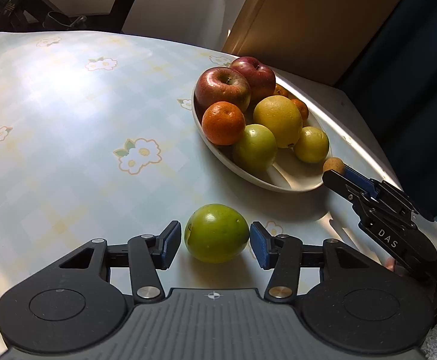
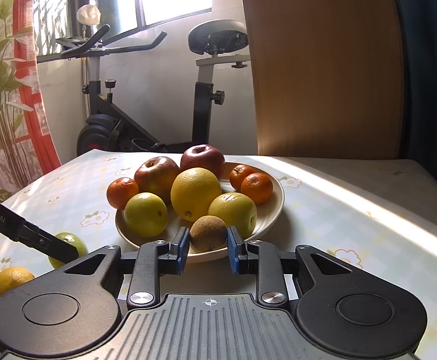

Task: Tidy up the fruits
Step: 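Move the left gripper to a green apple while the right gripper grasps a kiwi, then close the left gripper on the green apple while the right gripper holds the kiwi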

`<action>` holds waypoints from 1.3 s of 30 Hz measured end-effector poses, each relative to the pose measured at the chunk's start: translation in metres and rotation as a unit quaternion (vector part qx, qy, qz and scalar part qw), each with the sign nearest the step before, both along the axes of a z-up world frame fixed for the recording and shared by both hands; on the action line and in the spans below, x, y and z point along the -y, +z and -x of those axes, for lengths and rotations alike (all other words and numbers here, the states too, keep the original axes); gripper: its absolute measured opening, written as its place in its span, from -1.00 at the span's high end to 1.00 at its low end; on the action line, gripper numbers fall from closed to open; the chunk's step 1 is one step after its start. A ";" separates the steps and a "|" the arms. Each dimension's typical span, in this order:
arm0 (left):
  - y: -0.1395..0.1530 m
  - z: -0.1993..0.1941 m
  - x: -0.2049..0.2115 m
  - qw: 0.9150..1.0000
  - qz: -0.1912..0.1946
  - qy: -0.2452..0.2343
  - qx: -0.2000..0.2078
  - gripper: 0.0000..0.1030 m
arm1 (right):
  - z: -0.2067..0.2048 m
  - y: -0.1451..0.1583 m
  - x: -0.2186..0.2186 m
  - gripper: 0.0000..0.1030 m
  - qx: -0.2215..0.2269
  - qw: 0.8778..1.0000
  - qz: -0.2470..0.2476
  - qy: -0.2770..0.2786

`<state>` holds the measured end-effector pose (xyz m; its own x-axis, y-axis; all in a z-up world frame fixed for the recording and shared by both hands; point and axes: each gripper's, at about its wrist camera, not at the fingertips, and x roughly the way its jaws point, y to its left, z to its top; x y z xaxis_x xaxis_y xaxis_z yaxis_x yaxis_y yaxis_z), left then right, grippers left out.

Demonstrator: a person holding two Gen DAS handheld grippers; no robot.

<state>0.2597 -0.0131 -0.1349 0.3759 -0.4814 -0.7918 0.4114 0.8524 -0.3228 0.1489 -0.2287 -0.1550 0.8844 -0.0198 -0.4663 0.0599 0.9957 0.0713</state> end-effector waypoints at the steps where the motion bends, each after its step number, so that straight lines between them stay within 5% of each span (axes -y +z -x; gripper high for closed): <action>1: 0.000 0.000 0.001 1.000 -0.002 0.000 0.002 -0.01 | 0.000 0.000 0.000 0.52 0.000 1.000 0.000 -0.001; 20: 0.006 0.008 0.012 0.999 -0.030 -0.023 0.031 0.06 | 0.006 0.000 0.007 0.52 0.010 1.000 -0.016 -0.013; 26: 0.021 0.005 0.014 0.999 -0.015 -0.022 0.045 0.54 | 0.007 0.001 0.006 0.52 0.010 1.000 -0.024 -0.009; 28: 0.021 0.002 0.019 0.998 -0.031 -0.029 0.048 0.53 | 0.007 0.001 0.006 0.52 0.009 1.000 -0.025 -0.008; 32: 0.017 -0.003 0.013 1.000 -0.004 -0.009 0.021 0.50 | 0.008 0.001 0.007 0.52 0.009 0.999 -0.029 -0.011; 36: 0.014 -0.002 0.012 1.000 0.001 -0.015 0.001 0.06 | 0.008 0.001 0.009 0.52 0.011 0.999 -0.032 -0.013; 39: 0.012 -0.002 0.013 1.000 0.005 -0.023 -0.005 -0.02 | 0.008 0.000 0.009 0.52 0.011 0.999 -0.032 -0.014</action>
